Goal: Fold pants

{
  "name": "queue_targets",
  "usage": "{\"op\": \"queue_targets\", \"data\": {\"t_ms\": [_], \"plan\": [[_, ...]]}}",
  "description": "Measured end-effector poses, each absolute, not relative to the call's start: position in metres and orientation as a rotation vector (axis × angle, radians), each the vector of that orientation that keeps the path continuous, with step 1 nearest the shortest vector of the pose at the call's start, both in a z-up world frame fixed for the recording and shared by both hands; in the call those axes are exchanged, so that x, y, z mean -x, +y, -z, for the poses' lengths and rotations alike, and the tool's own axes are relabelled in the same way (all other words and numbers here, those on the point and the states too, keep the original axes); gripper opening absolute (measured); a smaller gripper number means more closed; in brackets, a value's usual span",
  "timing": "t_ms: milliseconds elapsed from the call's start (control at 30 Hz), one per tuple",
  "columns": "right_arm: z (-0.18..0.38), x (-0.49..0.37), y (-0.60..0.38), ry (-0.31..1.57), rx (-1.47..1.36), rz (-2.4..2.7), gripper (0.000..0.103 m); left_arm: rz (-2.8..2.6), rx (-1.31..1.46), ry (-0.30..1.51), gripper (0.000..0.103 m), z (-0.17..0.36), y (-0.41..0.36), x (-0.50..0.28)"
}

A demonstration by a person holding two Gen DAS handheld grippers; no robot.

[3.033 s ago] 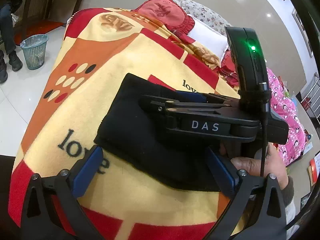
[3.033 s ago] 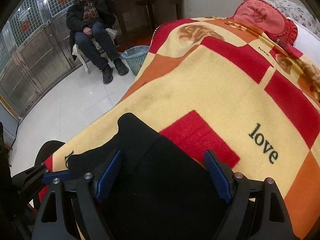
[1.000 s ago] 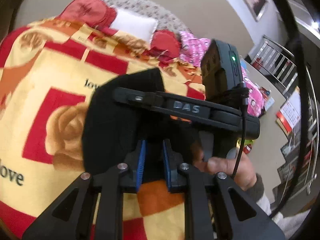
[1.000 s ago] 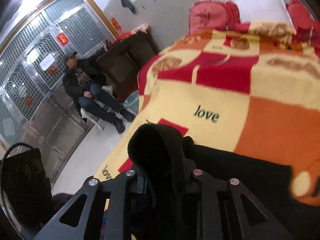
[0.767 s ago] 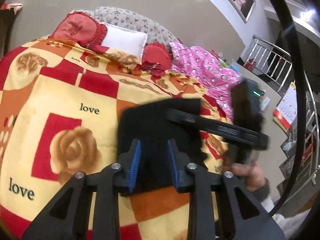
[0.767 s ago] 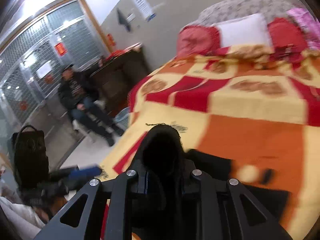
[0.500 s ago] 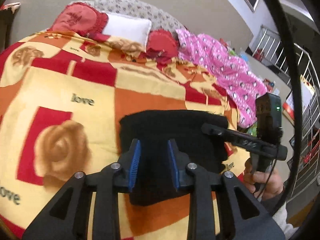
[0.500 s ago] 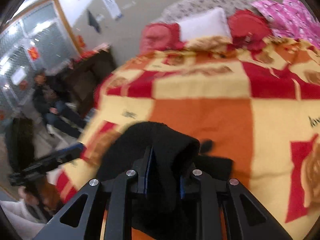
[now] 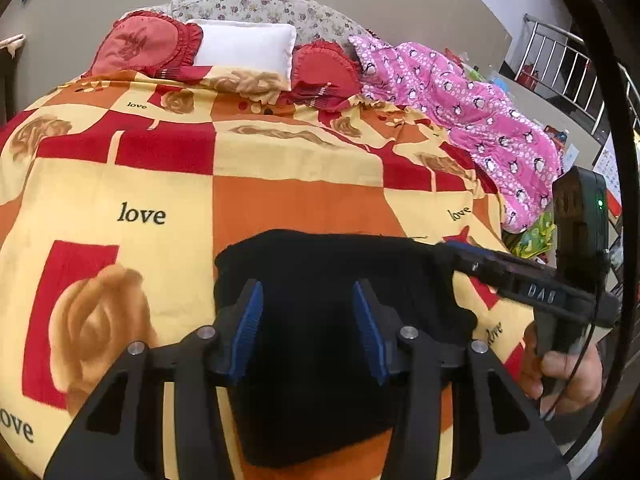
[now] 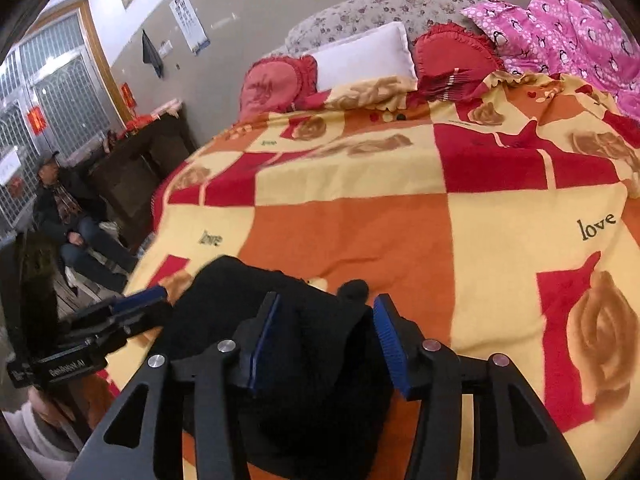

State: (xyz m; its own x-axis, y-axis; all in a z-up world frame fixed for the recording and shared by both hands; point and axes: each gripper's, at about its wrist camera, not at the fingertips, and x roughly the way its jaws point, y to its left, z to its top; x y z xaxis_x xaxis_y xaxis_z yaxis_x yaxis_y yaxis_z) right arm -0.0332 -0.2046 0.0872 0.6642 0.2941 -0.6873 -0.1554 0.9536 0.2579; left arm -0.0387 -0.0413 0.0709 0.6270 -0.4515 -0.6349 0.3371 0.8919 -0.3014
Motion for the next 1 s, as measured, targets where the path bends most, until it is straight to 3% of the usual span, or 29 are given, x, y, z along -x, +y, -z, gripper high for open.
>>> {"op": "queue_targets", "data": {"t_ms": [167,467,1000], "plan": [[-0.068,0.013,-0.197,0.855,-0.134,-0.201,0.049,0.401,0.124,0.811,0.046,-0.054,-0.053,0.02],[-0.053,-0.008,-0.199,0.875,-0.151,-0.201,0.049,0.375,0.107,0.793,0.062,-0.045,-0.063,0.015],[-0.096,0.043,-0.195,0.797,-0.135,-0.207,0.056,0.378,0.198,0.793,0.063,-0.054,-0.044,0.041]]}}
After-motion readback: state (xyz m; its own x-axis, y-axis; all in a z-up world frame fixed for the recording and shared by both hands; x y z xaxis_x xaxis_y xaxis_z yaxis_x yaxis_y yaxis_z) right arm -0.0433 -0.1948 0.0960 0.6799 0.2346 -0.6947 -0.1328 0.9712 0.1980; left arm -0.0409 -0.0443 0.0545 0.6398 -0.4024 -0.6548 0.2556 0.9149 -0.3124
